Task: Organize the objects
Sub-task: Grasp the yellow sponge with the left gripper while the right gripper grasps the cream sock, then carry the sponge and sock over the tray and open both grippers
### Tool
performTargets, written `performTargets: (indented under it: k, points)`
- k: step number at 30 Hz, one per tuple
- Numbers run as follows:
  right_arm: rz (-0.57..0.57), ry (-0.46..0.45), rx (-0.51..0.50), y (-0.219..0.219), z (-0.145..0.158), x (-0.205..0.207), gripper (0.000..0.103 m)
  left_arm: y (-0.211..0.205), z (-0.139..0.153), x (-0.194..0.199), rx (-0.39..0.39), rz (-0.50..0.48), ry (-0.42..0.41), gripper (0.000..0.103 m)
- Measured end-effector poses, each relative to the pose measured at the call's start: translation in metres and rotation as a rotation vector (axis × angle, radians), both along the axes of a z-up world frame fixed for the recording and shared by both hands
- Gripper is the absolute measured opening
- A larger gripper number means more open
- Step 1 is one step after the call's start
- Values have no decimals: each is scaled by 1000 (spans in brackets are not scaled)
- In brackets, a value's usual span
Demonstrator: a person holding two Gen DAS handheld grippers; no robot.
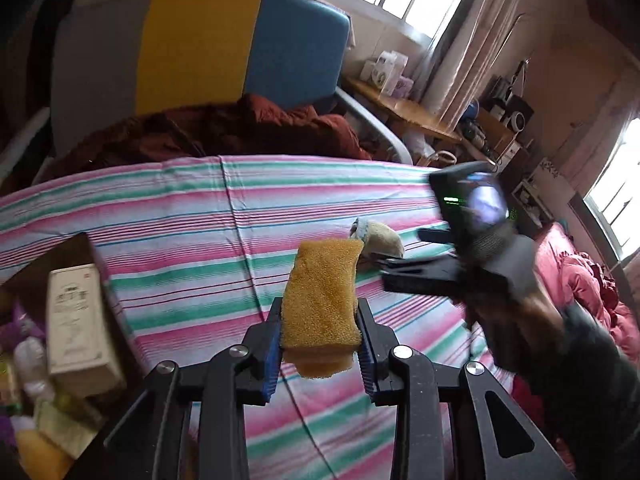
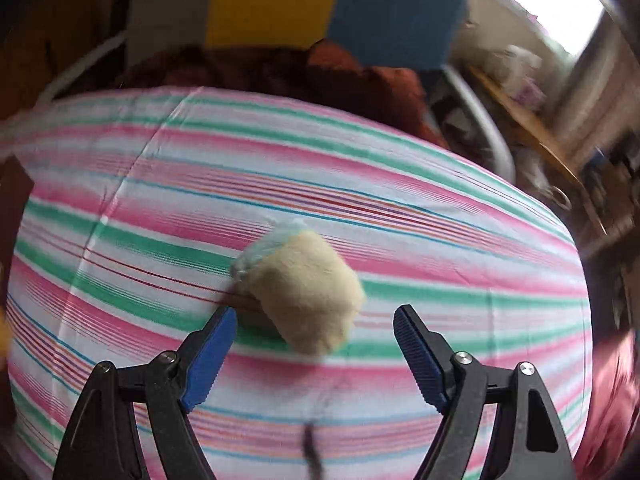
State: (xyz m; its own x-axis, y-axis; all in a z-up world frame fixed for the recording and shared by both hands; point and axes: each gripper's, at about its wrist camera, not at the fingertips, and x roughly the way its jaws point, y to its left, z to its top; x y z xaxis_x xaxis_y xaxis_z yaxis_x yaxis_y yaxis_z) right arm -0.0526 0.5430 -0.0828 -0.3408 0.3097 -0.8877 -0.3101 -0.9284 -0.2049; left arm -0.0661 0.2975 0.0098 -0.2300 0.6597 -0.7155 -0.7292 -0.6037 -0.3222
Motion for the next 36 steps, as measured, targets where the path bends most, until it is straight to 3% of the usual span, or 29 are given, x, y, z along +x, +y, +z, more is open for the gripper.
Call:
performTargets:
  k: [3, 7, 13, 19, 27, 32, 36]
  points:
    - [34, -35, -16, 3, -11, -17, 82, -16, 5, 5, 5, 12, 20, 33]
    - [6, -65, -24, 10, -20, -27, 69, -35, 2, 7, -4, 35, 10, 33]
    - [-16, -3, -117, -1, -6, -2, 66, -72, -8, 10, -6, 96, -6, 33]
    - [42, 95, -238, -58, 17, 23, 66, -119, -16, 7, -8, 199, -26, 33]
    - [213, 254, -369, -166, 76, 37, 66, -202, -1, -1, 30, 398, 29, 34]
    - [338, 277, -414, -229, 89, 38, 66, -249, -3, -1, 45, 488, 37, 34]
    - [386, 247, -429, -273, 82, 32, 66, -265, -13, 0, 49, 518, 16, 34]
